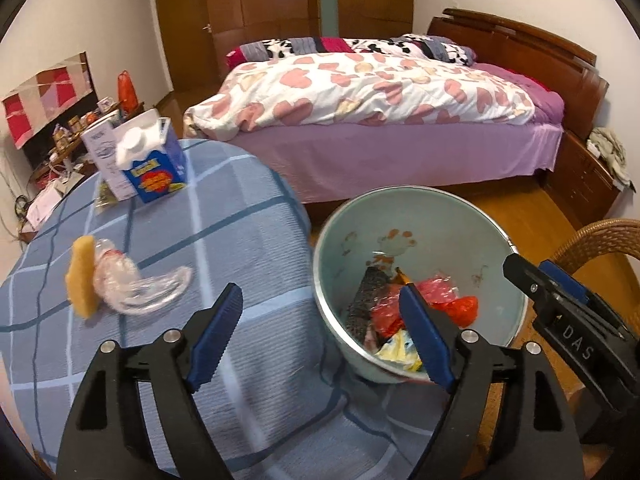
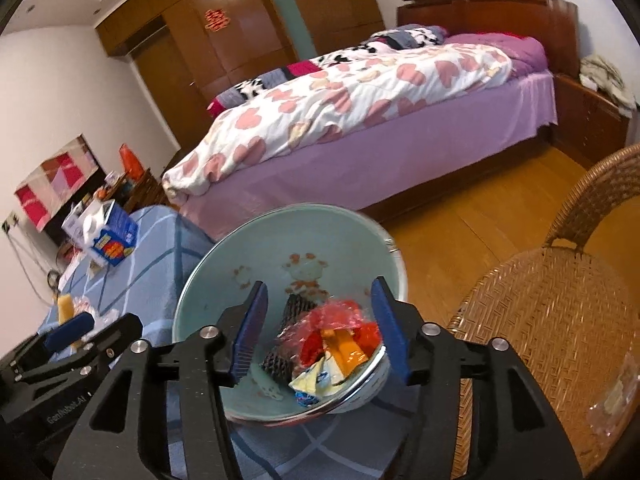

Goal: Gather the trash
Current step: 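Open the right tool to drop the orange wrapper into the bucket, then move both open tools back over the sponge and clear bag on the table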

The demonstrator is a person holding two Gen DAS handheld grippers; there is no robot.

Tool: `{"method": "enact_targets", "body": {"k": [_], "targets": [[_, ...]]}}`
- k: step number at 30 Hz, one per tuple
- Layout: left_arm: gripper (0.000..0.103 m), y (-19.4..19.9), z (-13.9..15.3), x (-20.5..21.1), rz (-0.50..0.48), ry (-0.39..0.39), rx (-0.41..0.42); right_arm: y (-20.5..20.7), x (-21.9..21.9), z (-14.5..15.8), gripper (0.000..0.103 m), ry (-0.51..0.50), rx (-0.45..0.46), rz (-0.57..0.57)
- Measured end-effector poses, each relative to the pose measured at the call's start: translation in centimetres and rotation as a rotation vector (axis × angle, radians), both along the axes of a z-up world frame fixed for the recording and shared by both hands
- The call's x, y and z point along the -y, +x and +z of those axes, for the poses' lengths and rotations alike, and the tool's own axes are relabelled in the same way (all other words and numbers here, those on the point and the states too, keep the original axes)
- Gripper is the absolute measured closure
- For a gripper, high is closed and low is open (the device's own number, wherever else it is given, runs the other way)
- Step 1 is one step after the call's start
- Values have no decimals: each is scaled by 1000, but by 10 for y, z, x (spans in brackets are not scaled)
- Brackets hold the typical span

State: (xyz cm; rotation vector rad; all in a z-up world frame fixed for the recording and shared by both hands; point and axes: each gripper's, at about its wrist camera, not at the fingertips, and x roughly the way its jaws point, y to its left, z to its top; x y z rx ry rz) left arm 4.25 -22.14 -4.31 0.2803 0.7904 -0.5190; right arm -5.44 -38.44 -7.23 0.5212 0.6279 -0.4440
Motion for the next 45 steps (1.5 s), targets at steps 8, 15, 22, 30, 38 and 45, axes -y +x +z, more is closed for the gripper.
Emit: {"method": "enact_targets", "body": {"k": [8,15,22,30,38,45], "targets": [[17,0,5,-44,77,3,18,5,-31,10,31,-50,0,57],[16,3,6,-92,150,8,34,20,-69,19,28,-80,3,158],[16,16,-1,-146,231,18,24,44,-106,24,28,-96,-3,254],[16,37,-6,-190,328,8,9,69,-140,22,28,-94,-13,343],[17,57,-11,-213,367,-4,3,97,-170,21,29,-113,-14,432],[21,83,-20,-227,375,-18,-23,121,-185,16,29,-112,-25,476]]}}
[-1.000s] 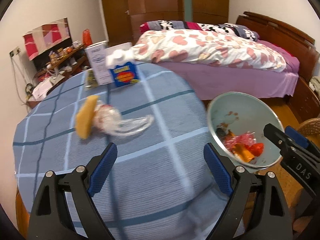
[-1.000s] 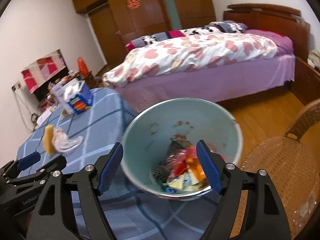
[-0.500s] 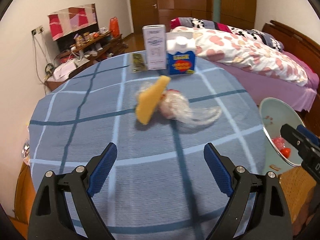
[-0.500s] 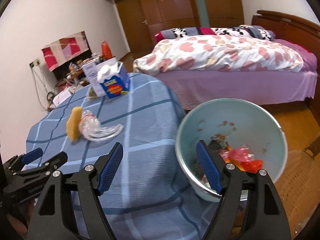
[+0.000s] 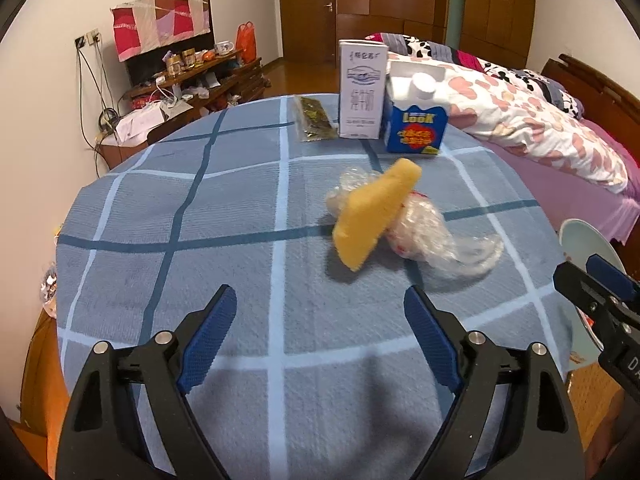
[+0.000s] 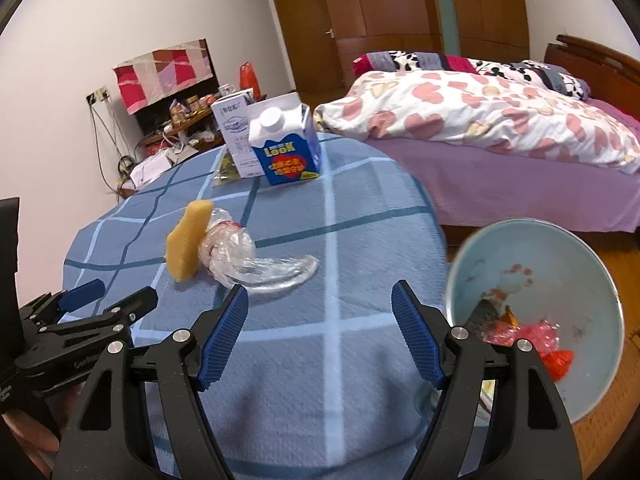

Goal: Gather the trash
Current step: 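Move both open tools back over the sponge and clear bag on the table, then grasp the yellow sponge with the left tool while the right grasps the clear plastic bag, then carry the yellow sponge and clear bag over the blue bucket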

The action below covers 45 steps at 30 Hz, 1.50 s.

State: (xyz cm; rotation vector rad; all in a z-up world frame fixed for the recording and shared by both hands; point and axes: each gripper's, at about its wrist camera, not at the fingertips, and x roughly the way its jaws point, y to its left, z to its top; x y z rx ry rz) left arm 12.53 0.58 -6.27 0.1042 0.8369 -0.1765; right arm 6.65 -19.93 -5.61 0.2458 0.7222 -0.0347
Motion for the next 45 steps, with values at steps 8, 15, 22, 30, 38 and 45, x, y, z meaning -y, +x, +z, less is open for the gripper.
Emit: {"method": "enact_targets", "body": {"k": [8,15,22,30,38,45], "targets": [[29,28,-3,17,-67,8,-5,23,3,-10,30,21,-30,5],[61,58,-24,27,-87,-4,-64,29,8,-15,32,25,-50,8],[77,52,-17,9,-73,-30,-37,40,-2,-11,32,29,-47,44],[77,38,-8,-38,37,-11,-27,72,-31,-11,32,56,-61,125],[77,33,-13,-62,126,24,-32,108,-70,-25,45,53,-128,208],[77,29,-14,-67,154,30,-29,109,-76,-34,72,45,-159,207]]}}
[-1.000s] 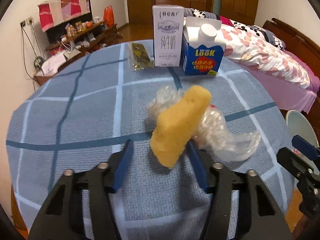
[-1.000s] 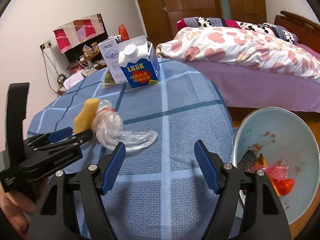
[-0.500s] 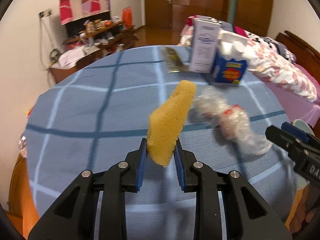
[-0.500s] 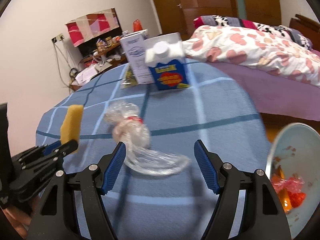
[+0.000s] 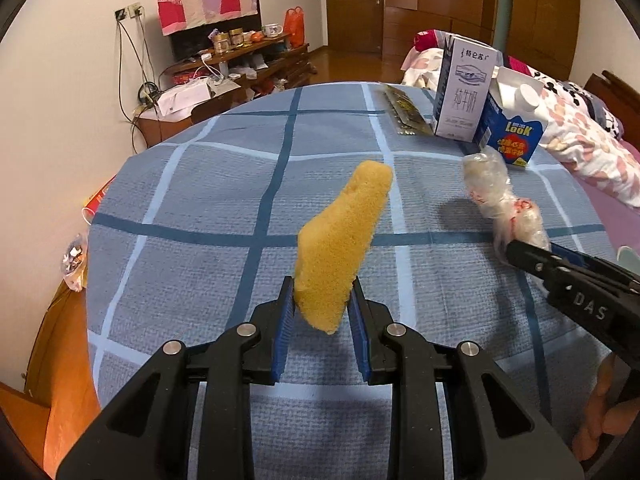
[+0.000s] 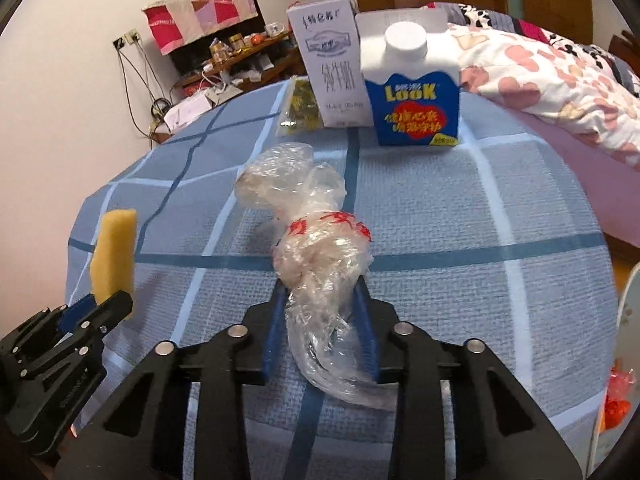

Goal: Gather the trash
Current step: 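Carry the yellow sponge and clear bag over the blue bucket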

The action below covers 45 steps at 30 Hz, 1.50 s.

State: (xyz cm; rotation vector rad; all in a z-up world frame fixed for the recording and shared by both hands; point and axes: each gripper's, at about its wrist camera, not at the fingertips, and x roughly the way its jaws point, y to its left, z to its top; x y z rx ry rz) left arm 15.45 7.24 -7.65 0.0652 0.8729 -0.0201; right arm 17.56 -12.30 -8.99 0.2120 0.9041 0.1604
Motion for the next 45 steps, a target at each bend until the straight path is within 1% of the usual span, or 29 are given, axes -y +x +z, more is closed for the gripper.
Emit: {"method": "enact_targets", "body": {"k": [5,18,29,45], "targets": [[77,-7,2,3,11,20,17,-17,4,5,73,6,23,-13],[77,-30,7,20,-15,20,24,-62,16,21,73,1,72,-38],[77,-57,17,43,-70,22,51,-100,29,29,73,8,90,-54],[77,-89,28,83,-167,16,68,-148,61,35,73,7,108,-126]]}}
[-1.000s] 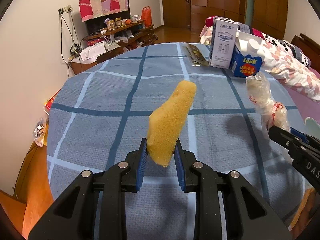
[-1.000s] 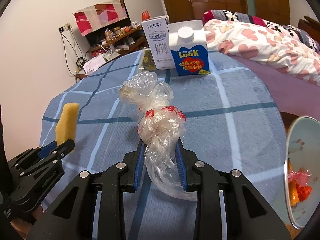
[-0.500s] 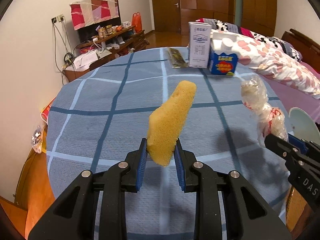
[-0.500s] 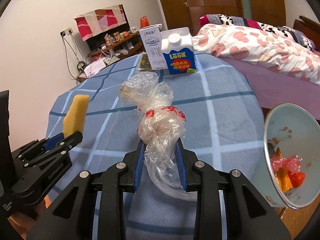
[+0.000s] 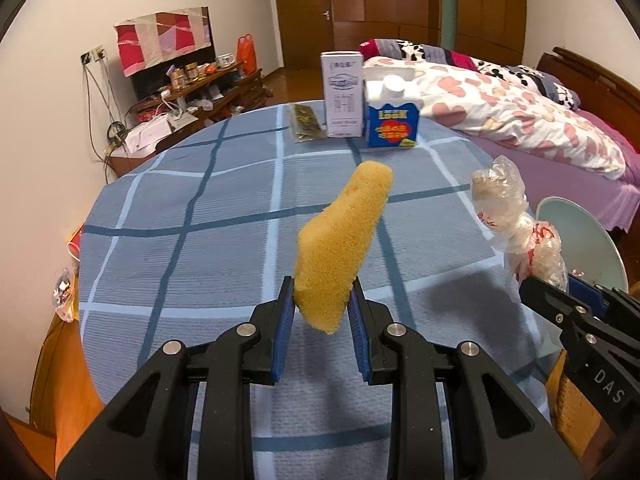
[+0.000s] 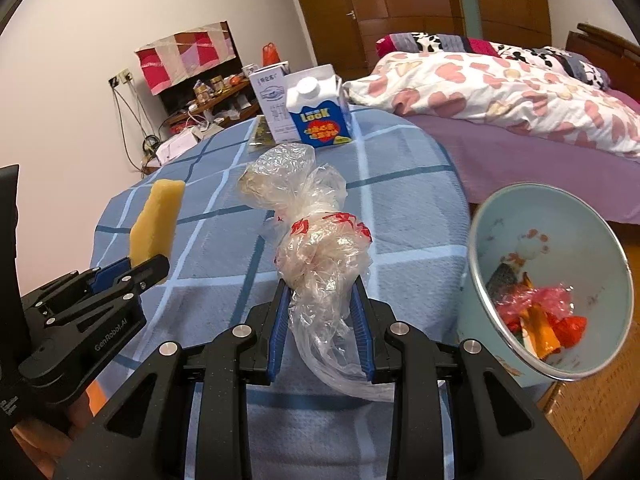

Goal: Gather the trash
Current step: 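Carry the yellow sponge and clear bag over the blue bucket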

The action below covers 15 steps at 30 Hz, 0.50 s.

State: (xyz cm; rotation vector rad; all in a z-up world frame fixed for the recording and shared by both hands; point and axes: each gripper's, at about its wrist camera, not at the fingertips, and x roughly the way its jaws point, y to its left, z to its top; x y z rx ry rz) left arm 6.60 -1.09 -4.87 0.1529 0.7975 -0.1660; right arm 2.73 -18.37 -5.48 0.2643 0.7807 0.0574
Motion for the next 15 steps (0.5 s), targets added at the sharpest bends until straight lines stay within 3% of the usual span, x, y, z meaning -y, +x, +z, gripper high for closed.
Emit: {"method": "enact_targets", "body": {"k": [15], "targets": [[77,-24,-3,25,-64,10,-4,-26,12,3,73,0,8,-32]]}}
